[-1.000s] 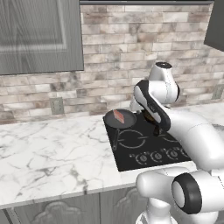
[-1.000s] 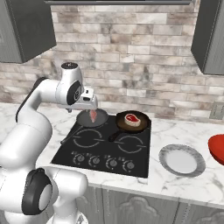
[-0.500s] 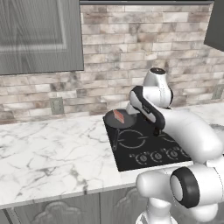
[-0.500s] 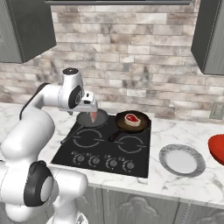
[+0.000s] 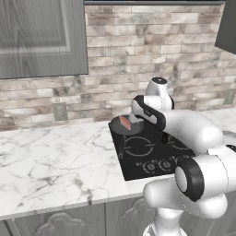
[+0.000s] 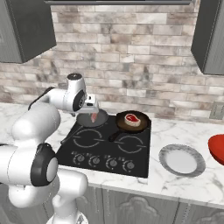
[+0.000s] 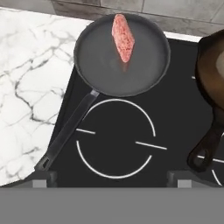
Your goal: Place one of the steaks on the plate and the other in the bowl. Then place the bowl in the fridge.
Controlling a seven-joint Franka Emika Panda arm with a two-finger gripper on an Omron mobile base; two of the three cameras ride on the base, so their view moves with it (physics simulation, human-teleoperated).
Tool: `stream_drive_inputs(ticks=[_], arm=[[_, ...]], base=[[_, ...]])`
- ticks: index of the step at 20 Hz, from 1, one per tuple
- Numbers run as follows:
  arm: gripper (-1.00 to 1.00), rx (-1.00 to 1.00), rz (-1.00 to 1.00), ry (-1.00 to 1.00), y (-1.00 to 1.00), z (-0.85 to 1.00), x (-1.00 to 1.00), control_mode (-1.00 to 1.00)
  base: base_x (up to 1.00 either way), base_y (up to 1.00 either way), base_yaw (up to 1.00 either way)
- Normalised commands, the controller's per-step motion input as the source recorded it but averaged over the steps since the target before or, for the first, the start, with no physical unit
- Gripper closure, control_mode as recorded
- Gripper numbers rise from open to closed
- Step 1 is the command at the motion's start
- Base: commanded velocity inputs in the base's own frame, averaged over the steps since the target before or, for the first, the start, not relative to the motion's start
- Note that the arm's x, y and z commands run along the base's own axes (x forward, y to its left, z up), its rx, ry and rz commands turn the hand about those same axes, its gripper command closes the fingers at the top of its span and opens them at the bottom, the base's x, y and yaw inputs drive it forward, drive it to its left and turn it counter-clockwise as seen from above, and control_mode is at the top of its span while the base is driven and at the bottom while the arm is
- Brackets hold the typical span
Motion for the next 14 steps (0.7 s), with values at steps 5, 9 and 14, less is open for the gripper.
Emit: stream_drive_inputs(ticks=[5,9,14], arm=[[-1.0,0.0,0.0,0.0,0.09,-0.24,0.37,-1.0],[-1.0,0.0,0.0,0.01,0.02,-0.22,0.36,-1.0],[-1.0,0.0,0.0,0.06,0.01,-0.23,0.37,-1.0]], base=[[0.0,0.0,0.0],[0.0,0.0,0.0],[0.0,0.0,0.0]])
